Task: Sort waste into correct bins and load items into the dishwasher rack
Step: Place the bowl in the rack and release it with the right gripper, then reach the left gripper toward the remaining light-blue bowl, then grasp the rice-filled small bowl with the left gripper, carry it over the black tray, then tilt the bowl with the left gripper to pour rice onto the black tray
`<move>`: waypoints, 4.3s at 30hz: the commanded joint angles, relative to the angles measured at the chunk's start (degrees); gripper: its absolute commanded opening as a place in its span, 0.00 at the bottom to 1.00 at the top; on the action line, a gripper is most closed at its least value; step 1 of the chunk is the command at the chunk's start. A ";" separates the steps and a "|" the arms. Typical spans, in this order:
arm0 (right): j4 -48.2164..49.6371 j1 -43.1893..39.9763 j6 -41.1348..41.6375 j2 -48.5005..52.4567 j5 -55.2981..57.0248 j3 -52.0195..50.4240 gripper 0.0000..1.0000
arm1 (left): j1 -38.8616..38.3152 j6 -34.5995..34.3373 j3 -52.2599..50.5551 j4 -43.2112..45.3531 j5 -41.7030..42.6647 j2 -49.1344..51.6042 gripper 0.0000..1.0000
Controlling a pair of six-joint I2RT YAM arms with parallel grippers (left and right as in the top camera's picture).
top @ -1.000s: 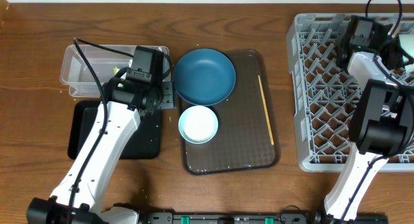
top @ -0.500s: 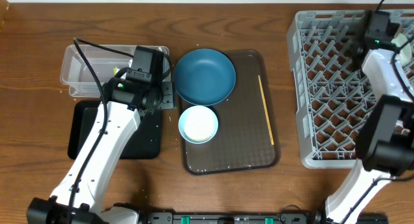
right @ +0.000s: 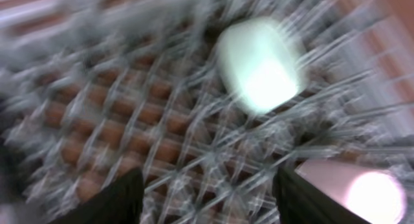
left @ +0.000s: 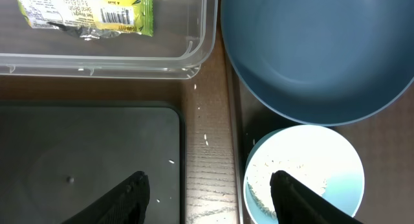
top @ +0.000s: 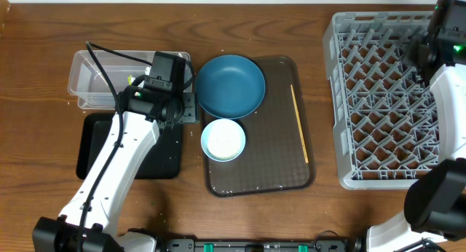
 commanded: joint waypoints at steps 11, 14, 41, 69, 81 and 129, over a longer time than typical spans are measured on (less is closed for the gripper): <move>-13.51 5.22 -2.71 -0.83 -20.92 -0.02 0.71 | -2.84 -0.96 -0.35 0.28 5.97 1.07 0.63; -13.90 6.84 -3.93 -0.83 -20.90 -0.02 0.72 | -5.22 -3.91 -0.35 0.28 5.97 2.27 0.63; -14.08 8.46 -3.91 -0.83 -20.90 -0.02 0.78 | -23.50 -16.48 -0.35 9.35 5.92 20.92 0.51; -14.12 8.57 -3.93 -0.83 -19.39 -0.02 0.82 | -22.80 -16.41 0.55 5.11 3.23 15.87 0.06; -14.12 8.57 -3.93 -0.83 -19.17 -0.02 0.82 | -8.81 -13.31 0.55 -3.26 -0.92 1.68 0.06; -14.99 8.57 -3.91 -0.83 -18.56 -0.02 0.82 | 55.45 -4.70 -24.98 15.58 89.00 2.03 0.06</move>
